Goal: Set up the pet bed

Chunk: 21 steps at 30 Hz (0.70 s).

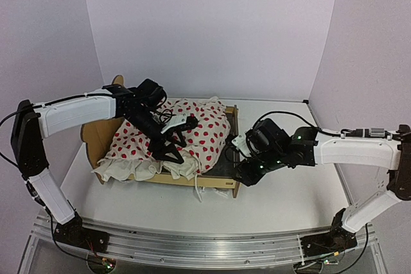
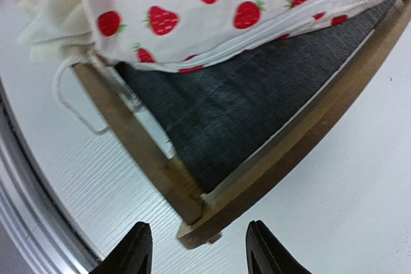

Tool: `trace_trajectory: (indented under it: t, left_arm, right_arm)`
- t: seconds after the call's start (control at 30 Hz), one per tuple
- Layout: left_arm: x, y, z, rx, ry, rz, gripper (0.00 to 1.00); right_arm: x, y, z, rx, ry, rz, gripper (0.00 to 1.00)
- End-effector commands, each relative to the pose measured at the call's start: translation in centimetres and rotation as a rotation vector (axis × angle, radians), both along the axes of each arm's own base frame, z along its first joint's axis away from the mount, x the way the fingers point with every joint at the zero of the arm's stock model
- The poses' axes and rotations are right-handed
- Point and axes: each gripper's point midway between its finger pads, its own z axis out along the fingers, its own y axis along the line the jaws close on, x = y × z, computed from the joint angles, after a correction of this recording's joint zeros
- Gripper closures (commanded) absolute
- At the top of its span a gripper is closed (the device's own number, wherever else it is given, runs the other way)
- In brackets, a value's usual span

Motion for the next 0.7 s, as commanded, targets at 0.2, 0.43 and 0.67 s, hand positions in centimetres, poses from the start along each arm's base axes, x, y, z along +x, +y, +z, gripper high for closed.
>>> trace_trajectory:
  t: [0.2,0.43,0.67]
  left_arm:
    - [-1.4,3.7,3.3,-0.007,-0.069,0.082,0.27]
    - [0.3,5.1,-0.2,0.078,-0.142,0.179,0.29]
    - [1.7,4.7,-0.4,0.087,-0.163,0.208,0.28]
  right_arm:
    - [4.7,-0.1,-2.2,-0.019,-0.070,-0.283,0.48]
    - [11.4,-5.4,-3.3,-0.085,-0.054,-0.512,0.53]
    - [17.0,-5.8,-2.3,-0.059,-0.015,-0.450,0.53]
